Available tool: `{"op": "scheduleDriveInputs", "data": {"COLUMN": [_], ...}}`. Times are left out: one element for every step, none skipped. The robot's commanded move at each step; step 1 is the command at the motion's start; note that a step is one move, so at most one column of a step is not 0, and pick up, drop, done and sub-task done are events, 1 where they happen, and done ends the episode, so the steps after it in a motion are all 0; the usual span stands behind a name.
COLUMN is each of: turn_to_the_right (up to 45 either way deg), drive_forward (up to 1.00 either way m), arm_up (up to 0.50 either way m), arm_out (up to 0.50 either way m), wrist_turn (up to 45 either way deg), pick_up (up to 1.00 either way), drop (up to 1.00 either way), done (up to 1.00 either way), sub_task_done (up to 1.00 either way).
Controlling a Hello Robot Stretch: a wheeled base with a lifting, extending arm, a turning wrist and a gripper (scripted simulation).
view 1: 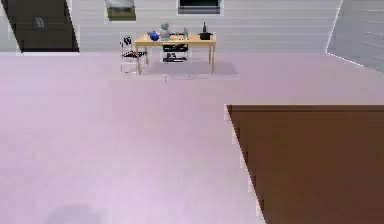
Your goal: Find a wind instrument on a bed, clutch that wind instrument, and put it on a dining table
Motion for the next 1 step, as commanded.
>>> {"op": "scheduleDriveInputs", "data": {"turn_to_the_right": [-45.0], "drive_forward": [0.0], "arm_up": [0.0], "arm_out": [0.0], "wrist_turn": [0.0], "pick_up": [0.0], "drop": [0.0], "done": [0.0], "sub_task_done": [0.0]}}
